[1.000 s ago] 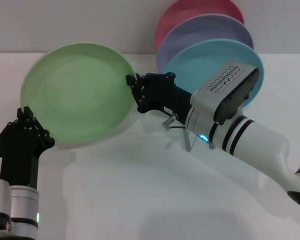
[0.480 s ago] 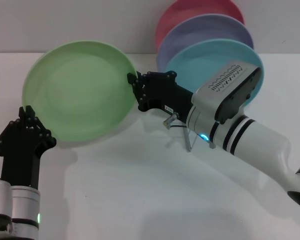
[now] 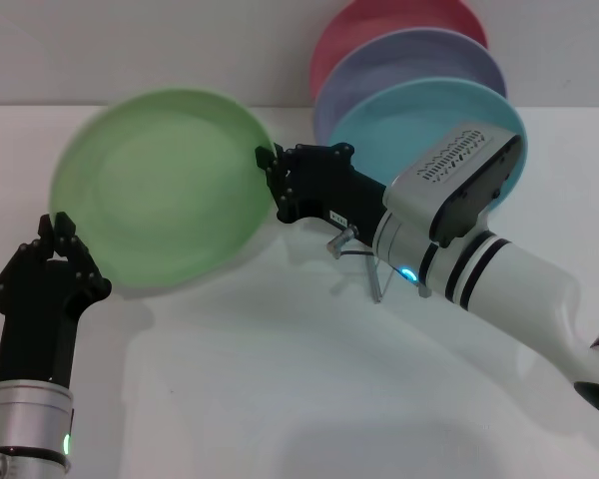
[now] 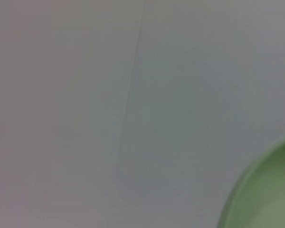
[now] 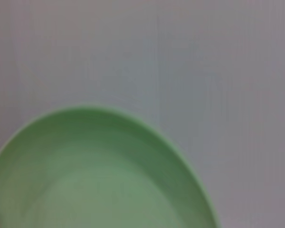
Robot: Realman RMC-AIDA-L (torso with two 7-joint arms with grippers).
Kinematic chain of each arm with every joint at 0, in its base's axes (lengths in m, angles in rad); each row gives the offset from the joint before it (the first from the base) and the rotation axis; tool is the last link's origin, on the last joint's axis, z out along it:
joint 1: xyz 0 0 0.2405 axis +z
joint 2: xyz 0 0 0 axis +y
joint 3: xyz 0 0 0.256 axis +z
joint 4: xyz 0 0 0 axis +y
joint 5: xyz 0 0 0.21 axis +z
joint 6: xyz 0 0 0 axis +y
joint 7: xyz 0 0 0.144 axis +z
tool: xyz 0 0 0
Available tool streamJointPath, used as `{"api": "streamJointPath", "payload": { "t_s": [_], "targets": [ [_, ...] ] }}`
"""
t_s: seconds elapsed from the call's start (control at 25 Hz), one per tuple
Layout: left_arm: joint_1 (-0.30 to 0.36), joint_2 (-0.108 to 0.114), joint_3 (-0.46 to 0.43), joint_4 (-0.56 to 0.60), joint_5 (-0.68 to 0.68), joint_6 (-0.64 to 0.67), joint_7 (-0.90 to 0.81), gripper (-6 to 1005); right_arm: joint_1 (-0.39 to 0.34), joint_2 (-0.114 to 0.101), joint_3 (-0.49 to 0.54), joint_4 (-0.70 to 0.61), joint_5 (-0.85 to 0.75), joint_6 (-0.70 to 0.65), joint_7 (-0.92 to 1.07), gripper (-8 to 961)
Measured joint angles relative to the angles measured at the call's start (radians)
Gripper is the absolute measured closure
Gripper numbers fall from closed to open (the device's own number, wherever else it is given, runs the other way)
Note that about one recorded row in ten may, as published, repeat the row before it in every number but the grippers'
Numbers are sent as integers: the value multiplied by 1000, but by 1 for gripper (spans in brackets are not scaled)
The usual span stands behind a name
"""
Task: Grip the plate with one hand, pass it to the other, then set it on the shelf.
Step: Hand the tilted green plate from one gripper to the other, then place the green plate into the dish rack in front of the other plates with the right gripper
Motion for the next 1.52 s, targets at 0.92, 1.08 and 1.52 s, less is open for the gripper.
{"api": "streamJointPath", "payload": {
  "t_s": [0.92,1.08,1.52],
  "targets": [
    [51,3,-17,21,135,69,-72,801,12,0,30,-13,14,-17,-51,931],
    [50,4,-29,37,134,55,-95,786,10,0,36,-17,14,-25,-56,930],
    [61,4,-31,158,156,236,-247,683,-98,-9,80,113,50,-211,-313,932]
  ]
}}
